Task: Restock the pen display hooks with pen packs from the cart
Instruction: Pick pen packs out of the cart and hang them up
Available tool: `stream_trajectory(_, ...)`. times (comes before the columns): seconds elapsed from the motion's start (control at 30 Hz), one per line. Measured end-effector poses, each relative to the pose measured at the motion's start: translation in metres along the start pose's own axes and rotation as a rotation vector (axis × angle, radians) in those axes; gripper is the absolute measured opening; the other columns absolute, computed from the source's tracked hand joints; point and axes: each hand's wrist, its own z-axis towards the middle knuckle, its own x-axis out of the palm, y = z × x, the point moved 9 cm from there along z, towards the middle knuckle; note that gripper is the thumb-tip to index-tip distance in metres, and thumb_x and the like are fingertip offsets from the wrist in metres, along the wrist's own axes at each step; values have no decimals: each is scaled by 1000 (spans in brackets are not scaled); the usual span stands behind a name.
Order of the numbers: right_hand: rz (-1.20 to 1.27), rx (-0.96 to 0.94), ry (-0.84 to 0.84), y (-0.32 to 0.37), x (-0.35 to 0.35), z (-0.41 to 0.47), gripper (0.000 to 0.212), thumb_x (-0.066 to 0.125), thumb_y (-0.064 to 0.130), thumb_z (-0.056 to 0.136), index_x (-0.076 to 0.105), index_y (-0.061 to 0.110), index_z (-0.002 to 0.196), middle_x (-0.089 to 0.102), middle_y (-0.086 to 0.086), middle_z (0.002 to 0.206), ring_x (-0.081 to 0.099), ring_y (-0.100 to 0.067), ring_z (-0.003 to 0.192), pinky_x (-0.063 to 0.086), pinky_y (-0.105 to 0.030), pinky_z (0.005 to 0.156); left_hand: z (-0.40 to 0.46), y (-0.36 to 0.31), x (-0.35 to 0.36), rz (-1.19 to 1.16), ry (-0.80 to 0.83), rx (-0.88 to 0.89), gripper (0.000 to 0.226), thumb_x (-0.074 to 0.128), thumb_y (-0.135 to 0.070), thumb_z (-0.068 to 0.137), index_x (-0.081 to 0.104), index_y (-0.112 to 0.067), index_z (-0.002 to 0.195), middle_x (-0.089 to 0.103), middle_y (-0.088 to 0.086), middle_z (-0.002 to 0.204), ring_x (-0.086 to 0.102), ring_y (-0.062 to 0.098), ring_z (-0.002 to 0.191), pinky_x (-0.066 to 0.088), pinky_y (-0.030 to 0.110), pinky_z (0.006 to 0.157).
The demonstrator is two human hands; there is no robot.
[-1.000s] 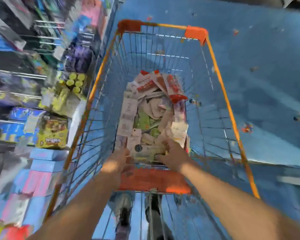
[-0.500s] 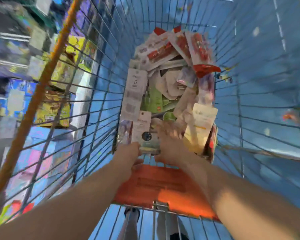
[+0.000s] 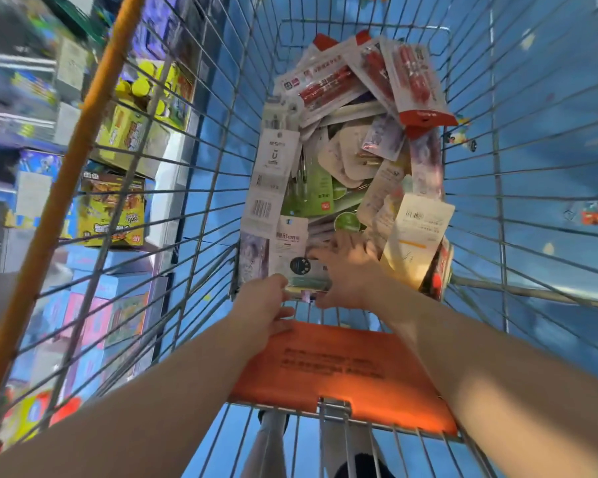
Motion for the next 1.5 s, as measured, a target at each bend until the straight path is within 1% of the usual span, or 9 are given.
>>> stream_trajectory(0.23, 6, 19, 72, 0, 4, 8, 103, 82, 68, 64, 29, 40, 148, 26, -10, 148, 25, -37, 144, 29, -51, 117, 5, 1, 2, 27, 13, 25, 13, 55, -22, 102, 55, -17, 114, 64, 10, 114, 65, 26, 96, 63, 41, 76)
stream_trajectory(0.4, -91, -21, 83, 4, 0, 8, 99, 74, 75, 68, 30, 41, 150, 25, -12, 153, 17, -34, 149, 14, -52, 124, 8, 0, 2, 73, 6, 42, 16, 53, -20, 103, 52, -23, 87, 65, 9, 110, 66, 23, 89, 64, 42, 77)
stream_trajectory(0.57, -35, -42, 103, 7, -2, 9, 92, 77, 73, 66, 37, 42, 144, 30, -7, 148, 24, -32, 145, 20, -51, 122, 11, -1, 2, 42, 22, 44, 11, 53, -15, 103, 60, -11, 96, 65, 10, 101, 65, 22, 83, 64, 45, 77)
stream_trajectory(0.77, -78, -33, 266, 22, 6, 11, 72, 78, 54, 78, 51, 31, 141, 51, -4, 144, 52, -27, 129, 35, -49, 116, 15, 4, -6, -128, -48, 0, 10, 57, -14, 101, 59, -15, 92, 66, 12, 102, 66, 23, 89, 64, 39, 83)
stream_trajectory(0.97, -131, -59, 122, 23, -10, 6, 42, 45, 49, 104, 53, 28, 139, 50, -9, 141, 43, -31, 137, 30, -49, 115, 20, 4, -6, -138, -37, 23, 28, 52, -6, 100, 49, -13, 73, 49, 8, 76, 49, 21, 69, 52, 34, 72)
stream_trajectory(1.07, -19, -52, 65, 17, -21, 3, 30, 46, 35, 105, 56, 24, 132, 49, -5, 132, 50, -29, 127, 47, -43, 99, 19, 2, -6, -67, -53, 49, 18, 59, -19, 98, 55, -17, 80, 58, 6, 84, 58, 21, 76, 57, 41, 90)
stream_trajectory(1.17, 98, -19, 9, 7, -35, -4, 38, 43, 34, 108, 51, 20, 143, 42, -6, 151, 39, -28, 143, 40, -42, 111, 19, -2, 1, -28, -16, 65, 14, 60, -14, 97, 56, -12, 83, 53, 3, 78, 53, 16, 66, 51, 39, 85)
stream_trajectory(1.33, 278, -52, -156, 7, -58, -23, 34, 40, 28, 110, 62, 9, 126, 50, -13, 133, 46, -31, 130, 41, -39, 106, 11, -3, 15, -6, 97, 90, 8, 68, -29, 96, 69, -23, 101, 64, 4, 109, 59, 19, 106, 55, 41, 92)
stream_trajectory(1.5, 625, -6, -405, -7, -69, -37, 30, 42, 30, 107, 60, 7, 110, 51, -18, 131, 49, -31, 121, 42, -40, 105, -8, -22, 32, -84, 219, 202, 67, 80, -56, 56, 71, -23, 113, 72, 3, 120, 63, 18, 114, 50, 36, 91)
